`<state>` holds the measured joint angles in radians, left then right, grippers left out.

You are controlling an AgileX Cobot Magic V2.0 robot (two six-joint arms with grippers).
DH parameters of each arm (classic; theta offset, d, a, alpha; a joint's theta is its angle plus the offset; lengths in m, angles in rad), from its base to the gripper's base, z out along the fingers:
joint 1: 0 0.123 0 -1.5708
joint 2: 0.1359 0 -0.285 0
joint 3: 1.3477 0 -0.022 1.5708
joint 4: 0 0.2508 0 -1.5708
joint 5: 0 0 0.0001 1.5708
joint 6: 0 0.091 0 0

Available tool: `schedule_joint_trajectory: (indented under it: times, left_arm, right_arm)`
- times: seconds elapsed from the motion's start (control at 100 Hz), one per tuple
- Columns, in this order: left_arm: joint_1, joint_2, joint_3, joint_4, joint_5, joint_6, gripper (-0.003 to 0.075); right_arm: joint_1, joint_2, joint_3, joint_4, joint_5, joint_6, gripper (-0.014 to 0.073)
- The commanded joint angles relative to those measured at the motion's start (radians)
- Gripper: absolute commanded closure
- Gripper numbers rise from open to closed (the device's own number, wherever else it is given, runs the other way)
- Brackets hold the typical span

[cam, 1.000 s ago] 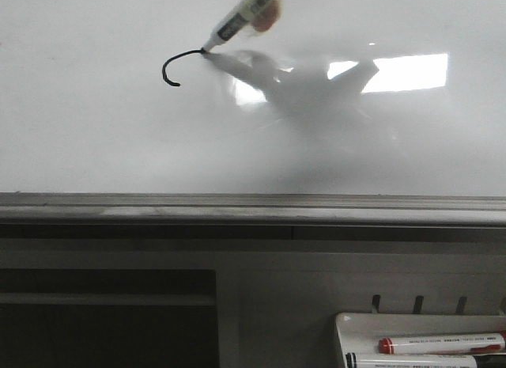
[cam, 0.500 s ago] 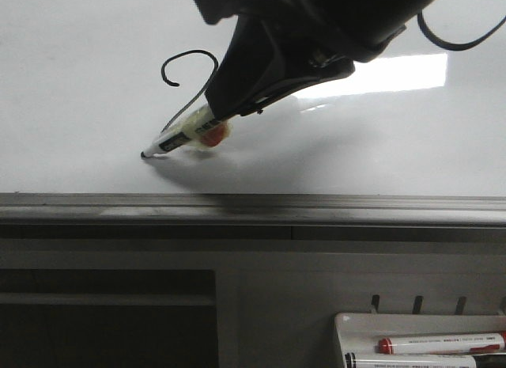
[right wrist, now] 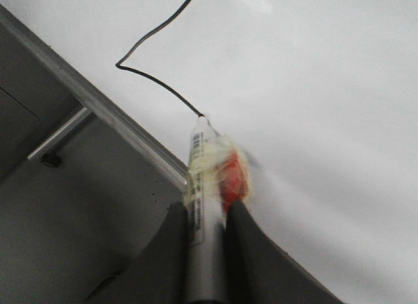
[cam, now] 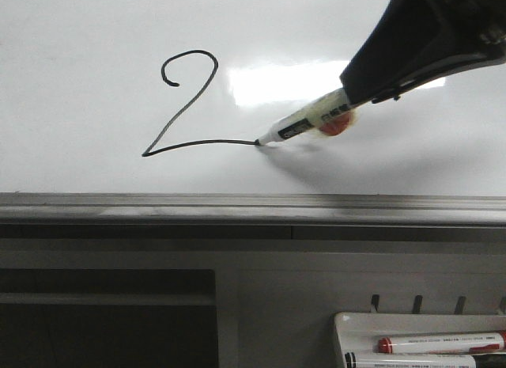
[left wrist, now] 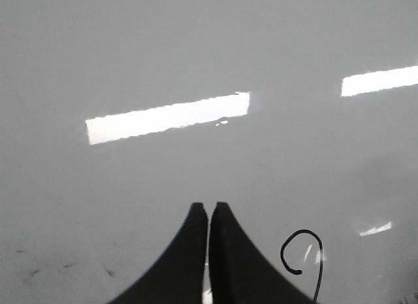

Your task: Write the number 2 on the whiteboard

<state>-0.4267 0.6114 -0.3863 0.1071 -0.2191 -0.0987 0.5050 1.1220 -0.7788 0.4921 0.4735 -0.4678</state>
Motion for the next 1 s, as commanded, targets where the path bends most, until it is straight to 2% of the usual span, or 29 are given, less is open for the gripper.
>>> schedule_joint_trajectory:
  times: [0.0,0.09,0.24,0.31,0.41,0.49,0.61,0.71,0.93,0.99]
  left_arm:
    - [-0.005,0.006,-0.03,-0.001,-0.077,-0.011,0.0735]
    - [-0.035,0.006,-0.03,0.06,-0.077,-0.011,0.0656]
    - [-0.147,0.048,-0.03,0.259,-0.08,-0.011,0.0378]
    - [-0.218,0.098,-0.03,0.348,-0.08,-0.01,0.0317]
    - [-0.311,0.186,-0.03,0.489,-0.082,-0.01,0.0326]
    - [-0.353,0.253,-0.041,0.503,-0.087,-0.007,0.0348]
    - [-0.353,0.338,-0.071,0.505,-0.105,-0.003,0.0354]
    - [-0.353,0.388,-0.095,0.505,-0.105,0.062,0.0354]
    - [-0.353,0.428,-0.112,0.505,-0.105,0.072,0.0354]
    - [-0.353,0.428,-0.112,0.505,-0.103,0.072,0.0384]
  right_arm:
    - [-0.006,-0.039,-0.017,-0.013,-0.057,0.005,0.0645]
    - [0.056,-0.092,-0.028,-0.001,-0.023,0.005,0.0645]
    - [0.16,-0.129,-0.054,-0.02,0.006,0.005,0.0645]
    - [0.187,-0.117,-0.075,-0.059,0.011,0.005,0.0645]
    - [0.203,-0.081,-0.119,-0.083,0.035,0.005,0.0645]
    - [0.205,-0.045,-0.166,-0.087,0.084,0.005,0.0645]
    - [0.226,-0.008,-0.221,-0.089,0.132,0.005,0.0645]
    - [0.257,0.007,-0.257,-0.089,0.128,0.005,0.0645]
    - [0.3,0.054,-0.323,-0.089,0.163,0.005,0.0645]
    - [0.305,0.063,-0.332,-0.089,0.165,0.005,0.0645]
